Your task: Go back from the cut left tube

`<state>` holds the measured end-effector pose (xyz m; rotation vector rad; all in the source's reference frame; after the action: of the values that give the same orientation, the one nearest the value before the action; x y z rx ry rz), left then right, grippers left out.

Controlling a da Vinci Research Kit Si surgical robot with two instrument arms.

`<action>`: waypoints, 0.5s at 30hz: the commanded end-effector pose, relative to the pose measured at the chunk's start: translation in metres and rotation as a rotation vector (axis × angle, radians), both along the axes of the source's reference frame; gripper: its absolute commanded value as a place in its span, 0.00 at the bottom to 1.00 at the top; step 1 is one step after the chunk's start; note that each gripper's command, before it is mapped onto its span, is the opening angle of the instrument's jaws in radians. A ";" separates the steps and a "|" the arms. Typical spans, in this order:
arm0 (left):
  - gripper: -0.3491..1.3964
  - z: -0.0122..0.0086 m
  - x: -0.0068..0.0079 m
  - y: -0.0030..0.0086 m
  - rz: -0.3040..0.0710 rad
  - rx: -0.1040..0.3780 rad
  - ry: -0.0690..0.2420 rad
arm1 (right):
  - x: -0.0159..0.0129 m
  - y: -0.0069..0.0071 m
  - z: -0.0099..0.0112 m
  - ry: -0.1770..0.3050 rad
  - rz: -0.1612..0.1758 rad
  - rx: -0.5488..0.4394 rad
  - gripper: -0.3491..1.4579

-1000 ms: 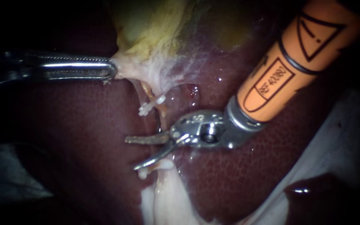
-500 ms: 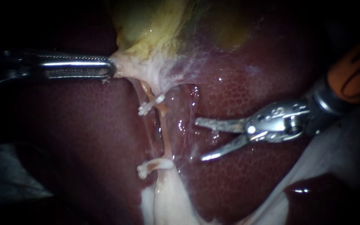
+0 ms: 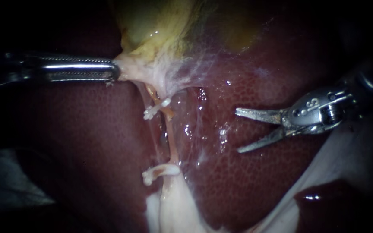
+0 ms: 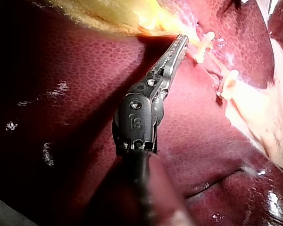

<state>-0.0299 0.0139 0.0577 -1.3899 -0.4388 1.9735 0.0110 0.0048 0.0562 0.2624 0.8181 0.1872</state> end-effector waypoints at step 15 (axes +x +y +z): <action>0.00 0.0044 -0.0017 -0.0011 0.007 0.004 0.038 | -0.0003 0.0000 0.0002 0.000 0.002 0.001 1.00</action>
<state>-0.0316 0.0128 0.0621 -1.3474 -0.4295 2.0006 0.0107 0.0048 0.0564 0.2622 0.8179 0.1887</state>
